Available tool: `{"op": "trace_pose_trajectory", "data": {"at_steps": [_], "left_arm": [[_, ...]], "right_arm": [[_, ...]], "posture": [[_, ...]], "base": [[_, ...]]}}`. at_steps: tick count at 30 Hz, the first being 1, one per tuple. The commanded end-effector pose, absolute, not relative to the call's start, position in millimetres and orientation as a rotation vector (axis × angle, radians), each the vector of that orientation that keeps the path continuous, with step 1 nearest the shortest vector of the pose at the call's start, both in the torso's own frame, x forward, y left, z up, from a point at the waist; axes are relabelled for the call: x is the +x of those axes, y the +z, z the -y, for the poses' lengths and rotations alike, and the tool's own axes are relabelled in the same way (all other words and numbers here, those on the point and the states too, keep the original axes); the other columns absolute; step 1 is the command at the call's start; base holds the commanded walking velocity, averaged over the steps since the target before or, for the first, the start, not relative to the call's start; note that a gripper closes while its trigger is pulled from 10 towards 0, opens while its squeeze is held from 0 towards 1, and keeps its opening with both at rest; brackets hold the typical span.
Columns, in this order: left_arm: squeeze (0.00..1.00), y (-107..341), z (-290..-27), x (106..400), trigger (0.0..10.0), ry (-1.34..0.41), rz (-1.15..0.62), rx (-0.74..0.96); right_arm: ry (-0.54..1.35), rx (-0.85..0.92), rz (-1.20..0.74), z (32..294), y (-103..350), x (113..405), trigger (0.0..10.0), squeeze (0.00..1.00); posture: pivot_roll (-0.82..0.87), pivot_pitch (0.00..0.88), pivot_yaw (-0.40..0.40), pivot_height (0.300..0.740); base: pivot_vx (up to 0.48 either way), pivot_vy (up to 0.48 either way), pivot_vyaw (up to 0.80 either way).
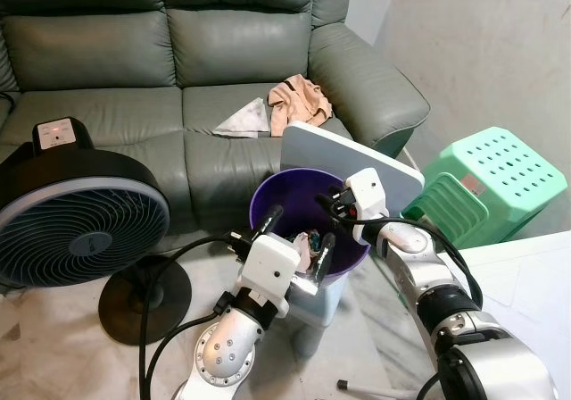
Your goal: Picking trash to rubbish bin
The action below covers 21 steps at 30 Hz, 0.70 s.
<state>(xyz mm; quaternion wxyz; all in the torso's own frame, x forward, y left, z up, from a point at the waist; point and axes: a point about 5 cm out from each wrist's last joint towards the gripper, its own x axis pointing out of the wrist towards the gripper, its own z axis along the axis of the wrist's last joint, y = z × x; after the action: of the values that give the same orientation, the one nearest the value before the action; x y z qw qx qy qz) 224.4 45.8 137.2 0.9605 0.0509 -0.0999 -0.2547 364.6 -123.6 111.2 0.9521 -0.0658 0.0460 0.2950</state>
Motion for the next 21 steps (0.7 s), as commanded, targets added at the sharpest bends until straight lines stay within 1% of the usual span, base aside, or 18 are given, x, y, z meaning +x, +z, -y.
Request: {"op": "trace_pose_trajectory", "data": {"at_steps": [1, 7, 9, 10, 13, 16, 17, 19, 21], "left_arm": [[0.0, 141, -45, 225, 10.0, -0.532, 0.22, 0.114], [0.0, 142, -48, 229, 10.0, -0.529, 0.228, 0.132], [0.0, 144, -53, 235, 10.0, -0.512, 0.234, 0.138], [0.0, 145, -57, 240, 10.0, -0.495, 0.239, 0.147], [0.0, 145, -58, 241, 10.0, -0.491, 0.24, 0.149], [0.0, 145, -67, 249, 10.0, -0.452, 0.227, 0.145], [0.0, 145, -67, 249, 10.0, -0.452, 0.227, 0.145], [0.0, 145, -77, 261, 10.0, -0.404, 0.193, 0.127], [0.0, 149, -85, 272, 10.0, -0.369, 0.2, 0.125]], "right_arm": [[0.6, -0.106, -0.074, 129, 114, 366, 10.0, 1.0], [0.573, -0.074, -0.037, 135, 119, 366, 10.0, 1.0], [0.491, -0.046, 0.007, 149, 123, 367, 10.0, 1.0], [0.434, -0.029, 0.047, 161, 125, 364, 10.0, 1.0], [0.424, -0.025, 0.057, 164, 125, 363, 10.0, 1.0], [0.344, -0.008, 0.101, 181, 125, 358, 10.0, 1.0], [0.344, -0.008, 0.101, 181, 125, 358, 10.0, 1.0], [0.291, -0.006, 0.136, 193, 128, 355, 10.0, 1.0], [0.251, 0.002, 0.161, 201, 131, 354, 10.0, 1.0]], "posture": [[0.1, 0.167, -0.139, 0.74], [0.1, 0.158, -0.138, 0.74], [0.11, 0.138, -0.134, 0.74], [0.11, 0.13, -0.131, 0.74], [0.11, 0.123, -0.129, 0.74], [0.1, 0.099, -0.116, 0.74], [0.1, 0.099, -0.116, 0.74], [0.09, 0.086, -0.105, 0.74], [0.09, 0.08, -0.102, 0.74]], "base": [[0.0, 0.0, 0.0], [0.0, 0.0, 0.0], [0.0, 0.0, 0.0], [0.0, 0.0, 0.0], [0.0, 0.0, 0.0], [0.0, 0.0, 0.0], [0.0, 0.0, 0.0], [0.0, 0.0, 0.0], [0.0, 0.0, 0.0]]}}
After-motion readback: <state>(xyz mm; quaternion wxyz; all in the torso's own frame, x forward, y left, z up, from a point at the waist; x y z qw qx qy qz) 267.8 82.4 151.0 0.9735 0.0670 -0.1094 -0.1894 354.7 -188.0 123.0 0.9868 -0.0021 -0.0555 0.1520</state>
